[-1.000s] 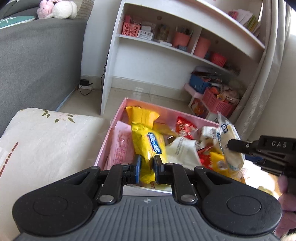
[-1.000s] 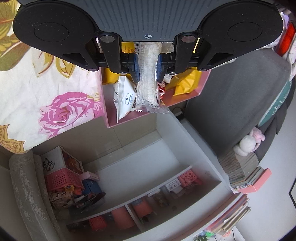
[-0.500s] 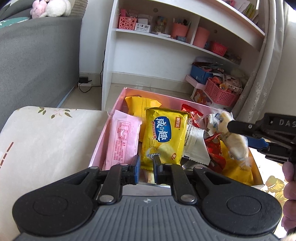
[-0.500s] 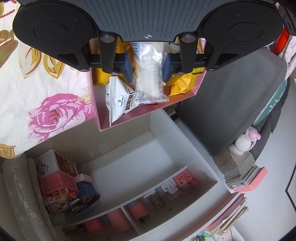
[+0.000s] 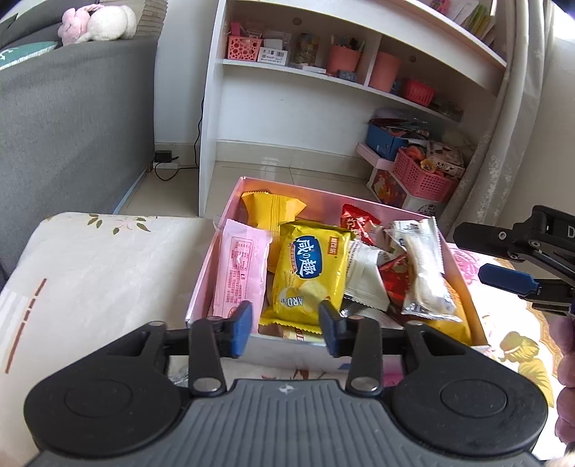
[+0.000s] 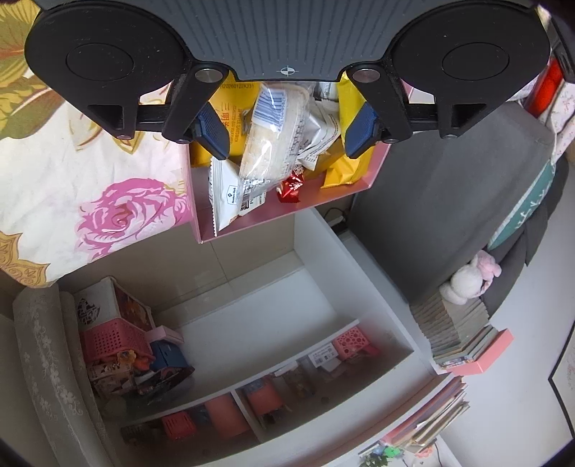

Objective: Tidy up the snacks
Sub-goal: 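Carry the chip bag and bread bag into the pink box and open both tools, then lift both open tools out of the box back toward the remaining packets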

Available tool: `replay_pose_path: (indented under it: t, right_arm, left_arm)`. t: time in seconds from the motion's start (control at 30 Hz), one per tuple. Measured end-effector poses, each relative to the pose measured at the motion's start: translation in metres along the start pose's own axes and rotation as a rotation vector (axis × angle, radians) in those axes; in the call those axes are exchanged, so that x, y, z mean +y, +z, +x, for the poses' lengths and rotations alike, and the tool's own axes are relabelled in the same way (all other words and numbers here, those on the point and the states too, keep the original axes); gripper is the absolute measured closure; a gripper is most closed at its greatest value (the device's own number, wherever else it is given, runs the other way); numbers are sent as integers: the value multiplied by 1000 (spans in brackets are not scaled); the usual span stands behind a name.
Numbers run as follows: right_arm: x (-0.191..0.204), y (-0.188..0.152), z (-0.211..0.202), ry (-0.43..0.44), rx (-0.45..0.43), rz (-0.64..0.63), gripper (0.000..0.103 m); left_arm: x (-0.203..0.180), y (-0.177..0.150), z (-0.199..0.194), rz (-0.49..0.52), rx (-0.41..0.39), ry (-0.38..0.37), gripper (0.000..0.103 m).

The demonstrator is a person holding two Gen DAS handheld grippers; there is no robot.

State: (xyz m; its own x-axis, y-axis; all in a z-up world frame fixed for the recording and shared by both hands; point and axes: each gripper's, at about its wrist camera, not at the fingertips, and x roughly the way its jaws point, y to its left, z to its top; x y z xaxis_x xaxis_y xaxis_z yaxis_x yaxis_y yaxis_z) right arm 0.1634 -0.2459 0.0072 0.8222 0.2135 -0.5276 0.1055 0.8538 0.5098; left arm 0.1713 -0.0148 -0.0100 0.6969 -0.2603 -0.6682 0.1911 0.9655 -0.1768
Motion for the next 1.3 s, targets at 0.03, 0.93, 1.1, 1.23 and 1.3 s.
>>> replay_pose_path:
  t: [0.03, 0.93, 1.1, 1.23, 1.3]
  right_arm:
    - [1, 0, -3, -7, 2, -7, 27]
    - [21, -72, -67, -132, 95, -212, 2]
    - [22, -93, -61, -152, 108, -346, 2]
    - [21, -112, -49, -165, 145, -471, 2]
    - [21, -121, -44, -150, 172, -531, 2]
  left_arm:
    - [0, 0, -4, 4, 1, 0, 56]
    - [55, -41, -59, 50, 2, 122, 0]
    - [70, -56, -44, 109, 19, 90, 1]
    - [76, -67, -30, 181, 58, 29, 1]
    - [80, -72, -25, 202, 82, 2, 1]
